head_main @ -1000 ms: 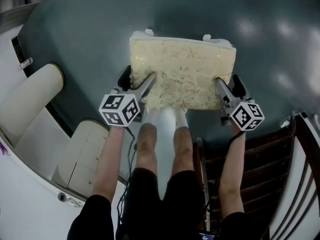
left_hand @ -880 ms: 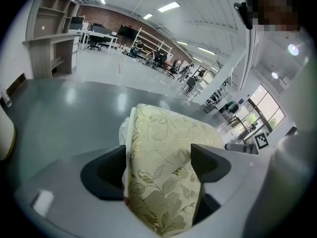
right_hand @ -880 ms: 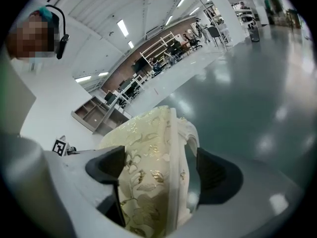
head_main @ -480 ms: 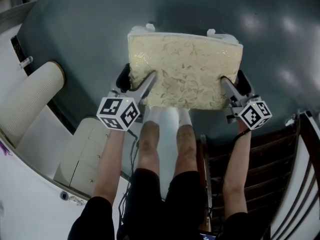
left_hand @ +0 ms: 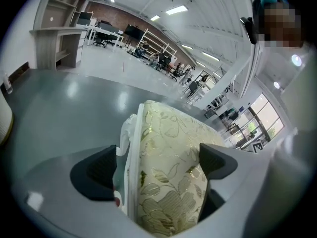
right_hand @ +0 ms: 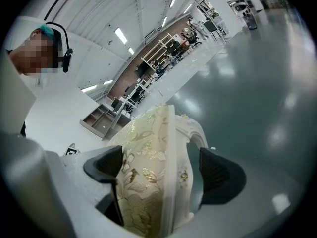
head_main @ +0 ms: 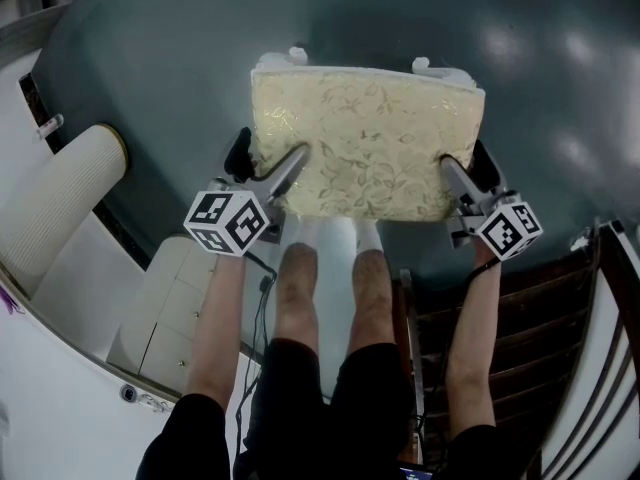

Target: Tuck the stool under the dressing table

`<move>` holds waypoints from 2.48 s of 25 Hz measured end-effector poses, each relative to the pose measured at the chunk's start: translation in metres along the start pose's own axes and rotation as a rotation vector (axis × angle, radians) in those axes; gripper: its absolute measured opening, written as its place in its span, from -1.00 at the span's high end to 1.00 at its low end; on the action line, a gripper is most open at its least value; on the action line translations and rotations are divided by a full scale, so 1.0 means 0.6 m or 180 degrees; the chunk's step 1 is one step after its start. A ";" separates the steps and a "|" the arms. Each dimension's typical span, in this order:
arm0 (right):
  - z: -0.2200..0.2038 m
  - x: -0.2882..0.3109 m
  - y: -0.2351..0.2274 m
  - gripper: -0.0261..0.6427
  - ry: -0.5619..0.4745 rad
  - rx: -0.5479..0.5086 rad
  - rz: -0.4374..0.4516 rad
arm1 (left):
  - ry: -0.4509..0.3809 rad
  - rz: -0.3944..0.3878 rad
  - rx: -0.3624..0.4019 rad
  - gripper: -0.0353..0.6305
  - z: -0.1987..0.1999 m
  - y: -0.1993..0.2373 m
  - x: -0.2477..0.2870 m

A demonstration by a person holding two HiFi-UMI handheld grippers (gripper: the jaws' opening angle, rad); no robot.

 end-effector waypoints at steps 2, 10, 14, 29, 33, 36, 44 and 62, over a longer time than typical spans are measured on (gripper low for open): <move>-0.002 0.001 -0.001 -0.51 -0.0027 0.0061 0.0042 | -0.0023 -0.0116 -0.0095 -0.76 -0.003 0.007 0.004; -0.010 0.011 -0.004 -0.51 -0.0075 0.0259 0.0286 | -0.0037 -0.0487 -0.0426 -0.73 -0.016 0.017 0.020; -0.012 0.009 -0.006 -0.49 -0.0049 0.0331 0.0270 | -0.0016 -0.0567 -0.0432 -0.66 -0.015 0.014 0.021; -0.002 0.001 0.014 -0.17 0.0022 0.0108 0.0282 | 0.0073 -0.0549 -0.0180 -0.48 -0.005 0.002 0.016; -0.003 0.001 0.017 -0.17 0.0047 0.0083 0.0305 | 0.0077 -0.0547 -0.0178 -0.48 -0.005 0.001 0.014; -0.003 0.000 0.015 -0.16 0.0064 0.0105 0.0259 | 0.0075 -0.0557 -0.0165 -0.47 -0.005 0.000 0.013; -0.002 0.000 0.020 -0.14 0.0057 0.0037 0.0290 | -0.0011 -0.0568 -0.0119 -0.43 -0.004 0.001 0.008; -0.005 -0.004 0.016 -0.11 -0.0057 0.0047 0.0352 | -0.0114 -0.0519 -0.0140 -0.37 -0.009 -0.001 -0.001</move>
Point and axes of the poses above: the fingertips, and each gripper's own axes: x forward along the fingers, y to its left, z out of its top, the point moved 4 cm from there along -x, backward along the fingers, and after that the axes turned 8 degrees about -z, right-handed, at the moved point
